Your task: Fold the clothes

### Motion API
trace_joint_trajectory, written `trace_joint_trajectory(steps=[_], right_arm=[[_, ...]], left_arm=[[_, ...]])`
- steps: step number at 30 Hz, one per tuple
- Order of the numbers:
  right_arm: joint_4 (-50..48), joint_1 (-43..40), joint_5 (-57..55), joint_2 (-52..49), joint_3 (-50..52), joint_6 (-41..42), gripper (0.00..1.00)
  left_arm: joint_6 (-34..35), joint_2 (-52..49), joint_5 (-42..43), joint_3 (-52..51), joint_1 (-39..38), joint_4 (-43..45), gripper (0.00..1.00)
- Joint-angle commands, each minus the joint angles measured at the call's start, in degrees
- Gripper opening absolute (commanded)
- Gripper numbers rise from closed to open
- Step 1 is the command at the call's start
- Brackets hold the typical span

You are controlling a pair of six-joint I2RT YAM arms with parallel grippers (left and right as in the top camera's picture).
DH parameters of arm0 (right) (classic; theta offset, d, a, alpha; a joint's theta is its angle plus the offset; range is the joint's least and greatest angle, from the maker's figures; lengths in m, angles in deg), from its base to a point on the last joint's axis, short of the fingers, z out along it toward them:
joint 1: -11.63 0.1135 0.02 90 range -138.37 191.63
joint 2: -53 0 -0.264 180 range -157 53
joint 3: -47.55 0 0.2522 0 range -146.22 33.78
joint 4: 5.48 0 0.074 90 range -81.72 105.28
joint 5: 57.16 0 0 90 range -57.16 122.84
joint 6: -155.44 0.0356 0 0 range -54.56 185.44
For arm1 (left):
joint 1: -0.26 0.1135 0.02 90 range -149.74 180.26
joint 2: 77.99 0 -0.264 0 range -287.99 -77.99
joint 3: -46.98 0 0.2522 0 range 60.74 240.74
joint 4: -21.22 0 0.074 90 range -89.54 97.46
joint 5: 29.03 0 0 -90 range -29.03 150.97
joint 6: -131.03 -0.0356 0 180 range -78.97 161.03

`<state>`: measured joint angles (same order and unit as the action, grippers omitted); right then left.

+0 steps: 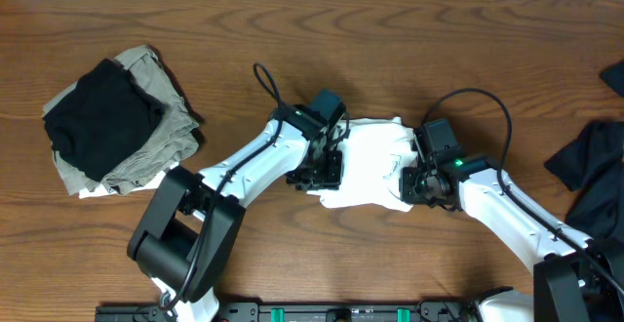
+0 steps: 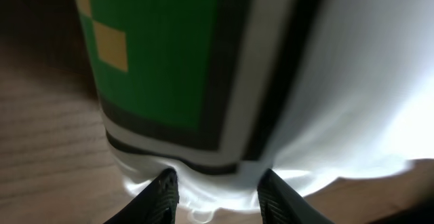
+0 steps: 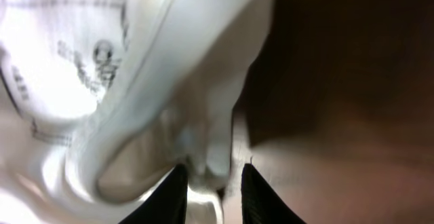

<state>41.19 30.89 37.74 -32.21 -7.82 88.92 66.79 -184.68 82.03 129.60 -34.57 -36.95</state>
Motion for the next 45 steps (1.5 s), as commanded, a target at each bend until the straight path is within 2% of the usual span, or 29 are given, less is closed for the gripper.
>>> trace_joint_trajectory(steps=[1,9,16,21,25,29,33,36,40,45], right_arm=[[-1.90,0.15,-3.19,0.07,0.15,1.70,0.26],[-5.29,0.15,-3.52,-0.37,0.15,5.44,0.26],[-11.93,-0.61,-4.70,-1.05,-0.13,5.18,0.31],[-14.40,-3.82,-4.72,-1.05,-1.86,5.16,0.35],[-14.38,-6.36,-3.67,-1.03,-2.97,4.48,0.40],[-14.23,-6.88,7.56,-0.46,-4.37,-1.03,0.38],[-13.70,-6.08,21.55,1.33,-6.56,-4.09,0.37],[-13.16,-4.33,24.55,1.97,-6.78,-4.11,0.37],[-7.69,-1.29,20.17,1.53,-6.45,-4.26,0.39],[-5.88,1.99,19.06,-0.37,-4.85,-4.33,0.42]], left_arm=[[-0.63,-0.68,0.31,-1.60,0.02,-0.61,0.41],[-0.22,-0.68,0.35,-1.81,0.02,-3.28,0.42],[-0.26,-0.68,0.33,-1.88,0.02,-5.55,0.41],[-2.01,2.51,0.09,-1.29,1.07,-6.38,0.36],[-1.95,8.83,-7.34,-0.02,2.58,-6.40,0.36],[-2.08,14.43,-15.21,0.24,4.90,-1.77,0.38],[-6.36,14.64,-15.28,0.22,7.61,5.18,0.38],[-10.10,13.20,-12.48,0.22,9.18,10.16,0.38],[-15.32,9.77,-5.16,0.22,10.01,15.61,0.38],[-18.67,3.82,3.52,0.22,10.01,19.19,0.38]])
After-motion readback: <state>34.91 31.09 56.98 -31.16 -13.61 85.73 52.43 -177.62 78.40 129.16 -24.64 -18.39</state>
